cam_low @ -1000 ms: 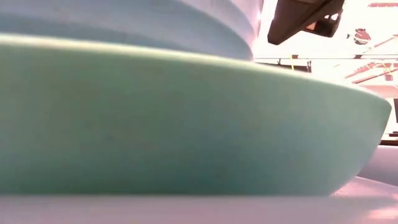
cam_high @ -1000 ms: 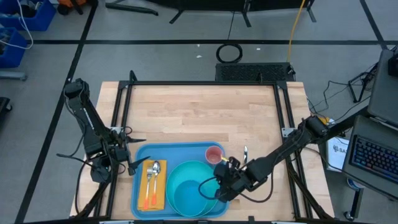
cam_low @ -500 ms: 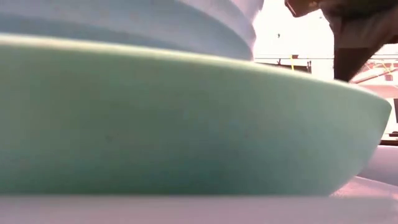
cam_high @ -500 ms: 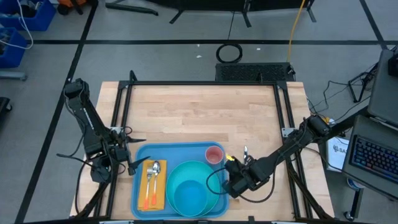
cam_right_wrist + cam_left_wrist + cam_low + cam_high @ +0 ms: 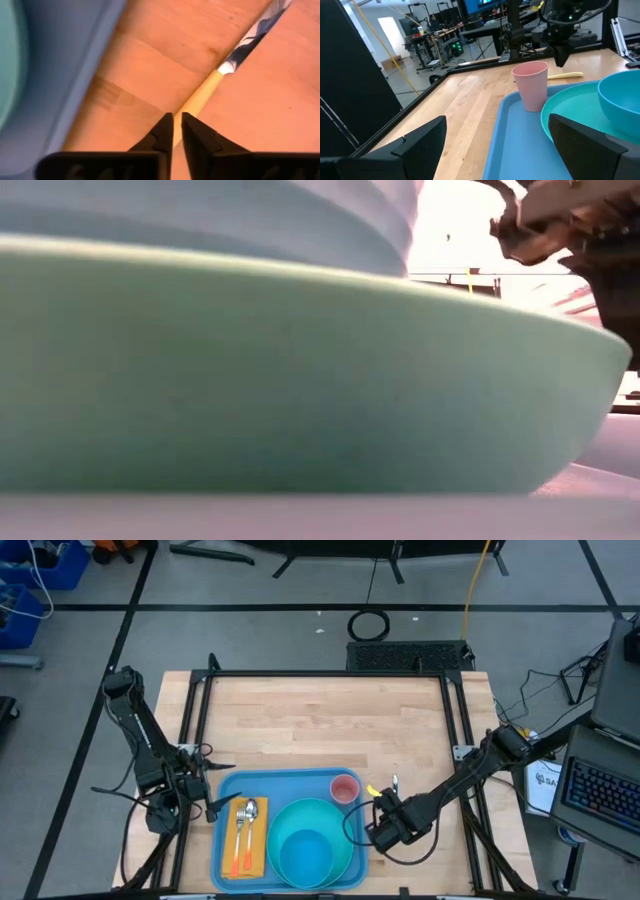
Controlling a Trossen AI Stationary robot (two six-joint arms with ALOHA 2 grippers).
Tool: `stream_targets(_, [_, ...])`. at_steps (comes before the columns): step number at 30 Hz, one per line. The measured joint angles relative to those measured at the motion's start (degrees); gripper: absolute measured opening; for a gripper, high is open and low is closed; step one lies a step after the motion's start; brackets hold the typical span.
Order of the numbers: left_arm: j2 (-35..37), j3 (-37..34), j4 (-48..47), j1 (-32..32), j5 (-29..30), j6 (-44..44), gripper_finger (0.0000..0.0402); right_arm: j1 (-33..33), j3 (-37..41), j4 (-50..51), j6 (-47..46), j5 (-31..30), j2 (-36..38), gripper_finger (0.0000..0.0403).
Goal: Set up tray
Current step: Put the light yellow table knife to the right of the orange spoon on the yellow table napkin
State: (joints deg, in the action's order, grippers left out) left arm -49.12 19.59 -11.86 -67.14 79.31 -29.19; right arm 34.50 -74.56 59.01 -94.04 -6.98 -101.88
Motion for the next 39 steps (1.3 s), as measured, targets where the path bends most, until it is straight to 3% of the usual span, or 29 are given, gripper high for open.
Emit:
stream_targets(10, [0.0,0.02,0.0,0.01,0.01,-0.01,0.0351,-0.06,5.86,-7.86,-4.29,2.67,0.32,0.0163])
stream_targets(17, [0.0,0.0,-0.01,0.0,0.02,-0.04,0.0351,-0.8,10.4,-13.65,-6.75,5.37,0.56,0.0193])
stream_targets(28, [0.0,0.01,-0.09,0.0,-0.28,-0.04,0.0351,-0.94,11.78,-13.07,-8.74,8.85,0.27,0.0169])
stream_targets(39, [0.0,0.01,-0.15,-0.01,-0.36,-0.04,0.0351,-0.94,16.77,-19.41,-8.19,10.47,0.65,0.0055])
